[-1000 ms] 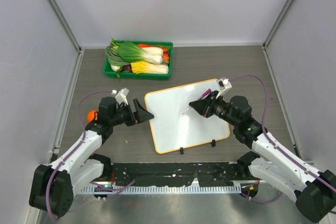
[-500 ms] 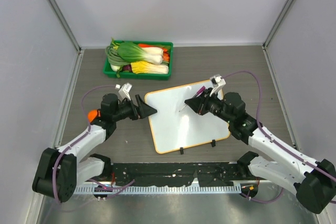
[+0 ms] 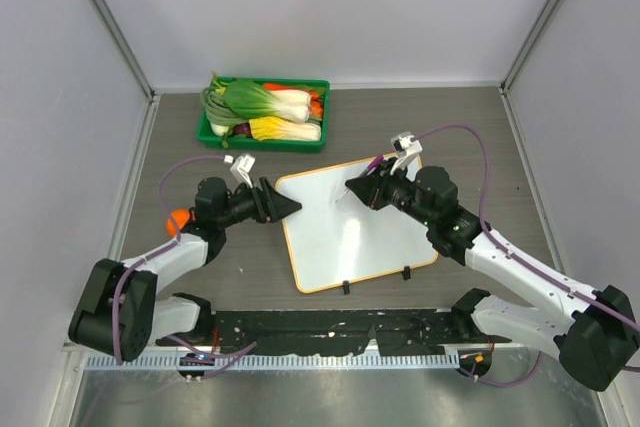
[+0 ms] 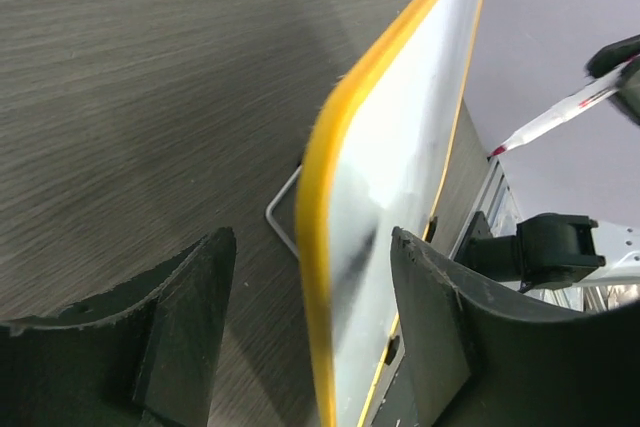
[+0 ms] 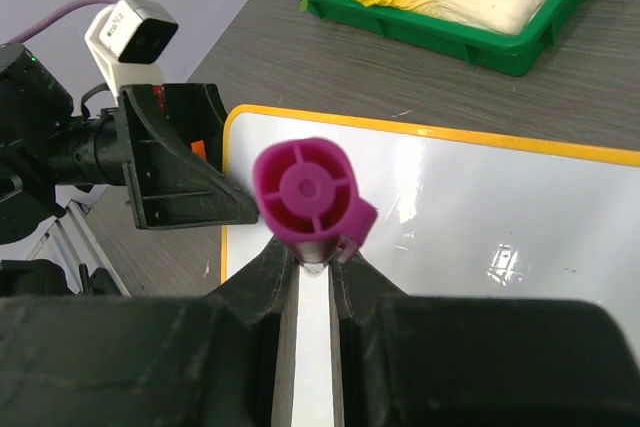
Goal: Write a sentence on the whiteboard
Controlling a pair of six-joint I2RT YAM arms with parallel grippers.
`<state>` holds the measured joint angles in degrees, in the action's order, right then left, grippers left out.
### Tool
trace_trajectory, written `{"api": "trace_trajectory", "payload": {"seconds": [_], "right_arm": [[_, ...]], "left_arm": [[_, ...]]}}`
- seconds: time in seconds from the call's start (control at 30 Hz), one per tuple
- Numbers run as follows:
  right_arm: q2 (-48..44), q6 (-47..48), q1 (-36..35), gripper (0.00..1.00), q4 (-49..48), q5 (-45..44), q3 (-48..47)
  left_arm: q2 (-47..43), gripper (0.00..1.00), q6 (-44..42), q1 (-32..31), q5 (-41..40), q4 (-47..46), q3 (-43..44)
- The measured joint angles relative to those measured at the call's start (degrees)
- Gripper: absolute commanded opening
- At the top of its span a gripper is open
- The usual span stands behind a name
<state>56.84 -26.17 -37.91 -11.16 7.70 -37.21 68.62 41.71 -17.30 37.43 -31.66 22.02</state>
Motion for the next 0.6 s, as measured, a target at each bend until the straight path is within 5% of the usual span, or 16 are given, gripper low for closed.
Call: {"api": "trace_trajectory", "payload": {"seconds": [0.2,0.43,0.6], "right_arm": [[2.4,0.8,-0.8,0.01,-0.9,-0.4,-2.1],[4.3,0.8,-1.4,0.01,-1.7,-1.3,-3.1],[5.7,1.2,-2.7,0.01,-2.3,-2.2,-4.0]], "left_arm": [[4.8,0.52,-0.4,-0.1,1.6,-2.4,0.0],[4.6,0.18,-0.2,-0.2,3.7,-2.7,0.2],[2.8,0.12,1.6,-0.6,6.8,-2.4,1.3]]}}
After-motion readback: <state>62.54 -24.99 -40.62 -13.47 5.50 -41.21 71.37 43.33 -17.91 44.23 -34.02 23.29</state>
